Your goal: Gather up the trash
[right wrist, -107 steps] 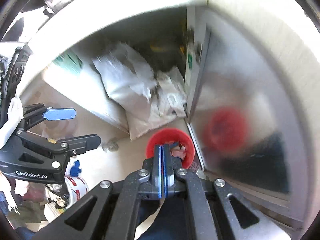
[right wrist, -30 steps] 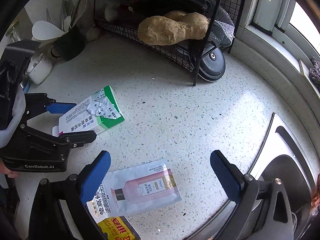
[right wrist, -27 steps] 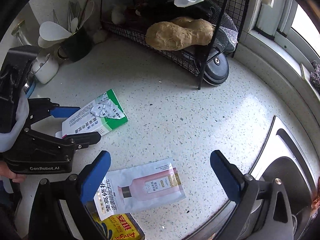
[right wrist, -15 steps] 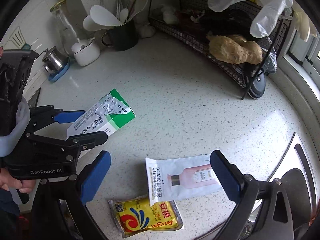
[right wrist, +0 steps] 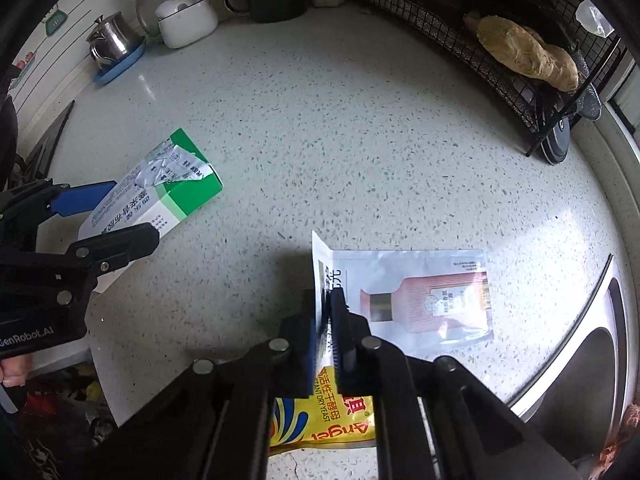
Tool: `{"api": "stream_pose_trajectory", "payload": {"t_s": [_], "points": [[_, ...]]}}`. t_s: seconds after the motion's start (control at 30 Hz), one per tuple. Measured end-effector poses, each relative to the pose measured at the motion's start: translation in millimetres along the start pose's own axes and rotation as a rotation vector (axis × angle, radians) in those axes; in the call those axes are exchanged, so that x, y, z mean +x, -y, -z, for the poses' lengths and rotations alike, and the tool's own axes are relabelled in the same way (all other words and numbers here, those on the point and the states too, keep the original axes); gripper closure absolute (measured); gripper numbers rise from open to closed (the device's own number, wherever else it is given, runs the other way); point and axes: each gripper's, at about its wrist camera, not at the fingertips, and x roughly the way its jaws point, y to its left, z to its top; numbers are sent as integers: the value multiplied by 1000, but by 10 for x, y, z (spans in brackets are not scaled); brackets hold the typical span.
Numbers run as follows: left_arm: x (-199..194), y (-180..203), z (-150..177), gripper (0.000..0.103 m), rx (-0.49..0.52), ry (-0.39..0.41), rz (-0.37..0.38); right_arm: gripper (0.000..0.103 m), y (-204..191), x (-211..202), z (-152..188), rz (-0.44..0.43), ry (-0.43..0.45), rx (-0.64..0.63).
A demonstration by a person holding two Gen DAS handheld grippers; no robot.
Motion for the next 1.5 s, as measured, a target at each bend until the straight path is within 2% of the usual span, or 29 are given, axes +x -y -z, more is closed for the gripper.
{"api": "stream_pose_trajectory", "payload": {"t_s": [0.1, 0.23, 0.5, 0.63, 0.8, 0.93, 1.17, 1.33, 1.5], "points": [[-110, -29, 43, 41, -9, 26, 16, 102, -26, -56, 30, 1, 18, -1], [-326, -87, 106, 41, -32, 63, 22, 102, -122, -300, 61, 18, 104, -17], [-979, -256, 400, 41, -40, 162, 7, 102, -423, -830, 212, 5, 223, -36], [-1327, -397, 602, 41, -59, 202, -4, 102, -644, -1058, 324, -4, 273, -61], [-1713, -566, 976, 41, -82, 247, -16, 102, -1129, -1225, 378, -15, 319, -101], [-1912, -687, 1357, 41, -102, 257, -15, 102, -1424, -1329, 587, -30, 332, -125], [-2106, -793, 2073, 41, -117, 222, -48, 102, -1789, -1369, 1041, -67, 326, -142], [-2158, -813, 2564, 41, -109, 198, -60, 102, -2019, -1375, 1379, -82, 303, -146], [-2083, -800, 2922, 41, -119, 151, -63, 102, -2158, -1299, 1631, -102, 259, -154]]}}
